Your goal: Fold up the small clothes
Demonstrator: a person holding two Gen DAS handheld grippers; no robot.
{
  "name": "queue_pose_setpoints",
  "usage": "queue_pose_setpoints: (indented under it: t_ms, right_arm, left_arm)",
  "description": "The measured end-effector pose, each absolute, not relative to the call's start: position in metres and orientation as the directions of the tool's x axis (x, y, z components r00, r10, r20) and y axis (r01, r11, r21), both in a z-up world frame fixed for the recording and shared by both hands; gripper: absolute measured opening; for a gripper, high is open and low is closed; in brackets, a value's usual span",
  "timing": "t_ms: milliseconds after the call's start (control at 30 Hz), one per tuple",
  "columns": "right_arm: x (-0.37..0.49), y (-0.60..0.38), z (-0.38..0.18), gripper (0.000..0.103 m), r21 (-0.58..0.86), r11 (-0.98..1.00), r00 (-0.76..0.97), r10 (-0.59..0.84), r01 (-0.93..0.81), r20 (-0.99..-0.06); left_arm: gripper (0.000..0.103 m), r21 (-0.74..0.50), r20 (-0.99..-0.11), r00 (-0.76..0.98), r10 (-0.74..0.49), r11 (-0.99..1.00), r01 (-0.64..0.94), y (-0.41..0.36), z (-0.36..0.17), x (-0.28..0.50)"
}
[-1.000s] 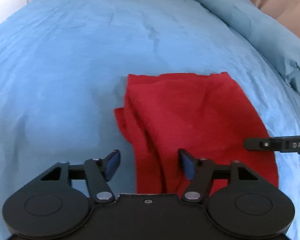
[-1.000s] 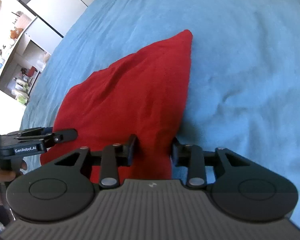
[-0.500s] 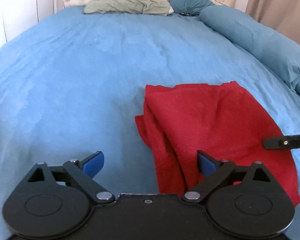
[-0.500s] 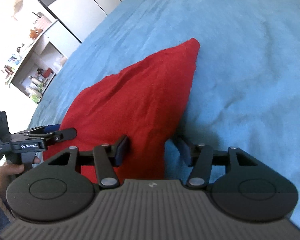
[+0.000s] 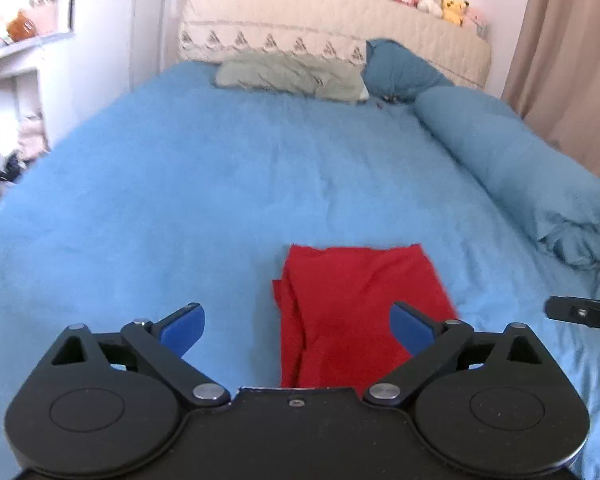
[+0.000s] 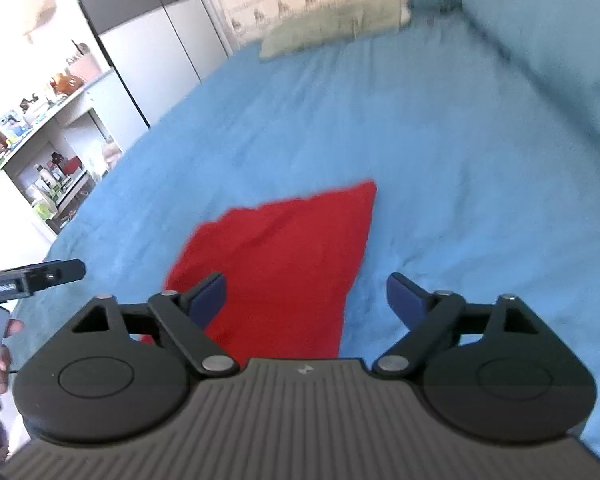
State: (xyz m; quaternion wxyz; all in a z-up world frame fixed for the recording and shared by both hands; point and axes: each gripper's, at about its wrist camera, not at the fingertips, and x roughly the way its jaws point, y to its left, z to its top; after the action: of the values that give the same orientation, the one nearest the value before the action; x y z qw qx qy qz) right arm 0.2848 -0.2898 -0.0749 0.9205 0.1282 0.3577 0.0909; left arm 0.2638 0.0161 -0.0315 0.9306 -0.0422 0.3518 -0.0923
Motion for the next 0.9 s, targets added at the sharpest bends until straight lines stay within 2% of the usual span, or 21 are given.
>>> queue_pose_setpoints:
  t_ms: [167, 333, 433, 767, 900]
  right_arm:
    - [0.207, -0.267, 0.001, 0.103, 0.219, 0.975, 0.772, 0.165, -0.034, -0.614]
    - [0.128, -0.237, 0.044, 0.103, 0.089, 0.996, 0.809, 0.041, 0.014, -0.587]
    - [0.094, -0.222, 0.048, 0.103, 0.021, 0.998, 0.796, -0.032, 0.057, -0.604]
    - [0.020, -0.203, 0.027, 0.103, 0.027, 0.994, 0.747, -0.058, 0.102, -0.662]
    - [0.005, -0.200, 0.022, 0.103, 0.028, 0.993, 0.737, -0.064, 0.113, -0.673]
  left_arm:
    - [0.103, -0.043, -0.607, 0.783, -0.137, 0.989, 0.140, 0.004, 0.030, 0.189]
    - [0.103, -0.040, -0.602, 0.792, -0.099, 0.995, 0.094, 0.004, 0.049, 0.127]
    - [0.103, -0.006, -0.595, 0.801, -0.072, 0.996, 0.085, 0.001, 0.051, 0.097]
    - [0.103, 0.044, -0.594, 0.804, -0.034, 0.996, 0.075, -0.002, 0.029, 0.035]
    - [0.103, 0.027, -0.605, 0.795, -0.041, 0.997, 0.071, -0.001, 0.024, 0.026]
